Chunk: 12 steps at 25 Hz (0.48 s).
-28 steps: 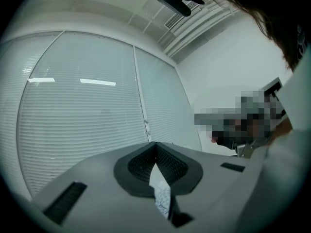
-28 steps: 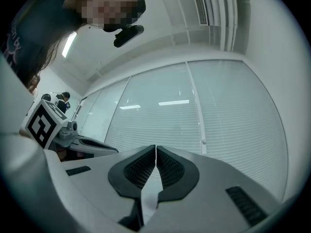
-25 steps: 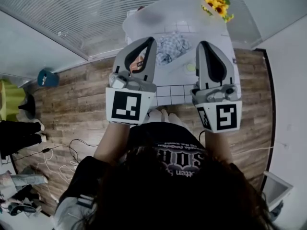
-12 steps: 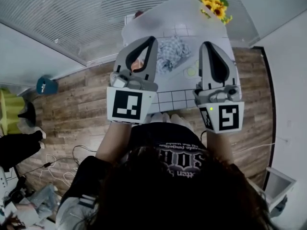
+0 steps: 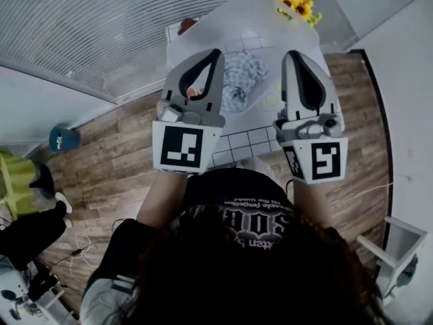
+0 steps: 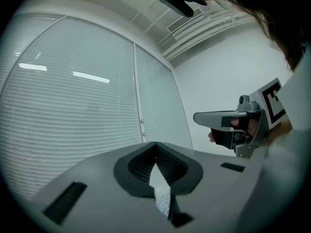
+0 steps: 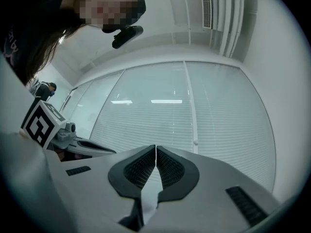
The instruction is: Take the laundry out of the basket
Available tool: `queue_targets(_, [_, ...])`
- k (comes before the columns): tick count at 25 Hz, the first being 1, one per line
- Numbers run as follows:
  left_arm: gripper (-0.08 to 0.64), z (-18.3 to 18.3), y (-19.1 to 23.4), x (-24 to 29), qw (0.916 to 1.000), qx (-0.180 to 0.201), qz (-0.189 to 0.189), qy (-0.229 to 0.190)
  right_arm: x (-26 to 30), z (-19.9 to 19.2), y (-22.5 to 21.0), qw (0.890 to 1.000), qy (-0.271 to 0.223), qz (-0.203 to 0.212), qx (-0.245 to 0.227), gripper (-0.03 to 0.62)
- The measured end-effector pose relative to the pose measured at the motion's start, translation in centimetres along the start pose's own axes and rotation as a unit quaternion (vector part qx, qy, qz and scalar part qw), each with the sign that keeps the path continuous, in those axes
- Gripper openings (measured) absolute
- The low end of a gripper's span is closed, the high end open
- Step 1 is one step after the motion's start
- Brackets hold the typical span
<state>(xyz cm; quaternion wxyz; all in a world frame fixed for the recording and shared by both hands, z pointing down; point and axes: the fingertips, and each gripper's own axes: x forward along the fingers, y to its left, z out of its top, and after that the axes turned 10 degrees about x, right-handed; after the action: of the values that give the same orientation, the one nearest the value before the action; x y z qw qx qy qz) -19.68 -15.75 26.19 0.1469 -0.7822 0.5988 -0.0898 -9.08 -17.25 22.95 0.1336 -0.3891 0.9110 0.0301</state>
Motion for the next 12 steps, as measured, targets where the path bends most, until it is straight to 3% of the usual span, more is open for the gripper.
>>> queue_targets(12, [0.0,-0.3,0.6,3.0,0.9997,0.012,-0.019,-0.002,1.5,-0.7,-1.9,1.0,0.004,-0.017,0.001,0.029])
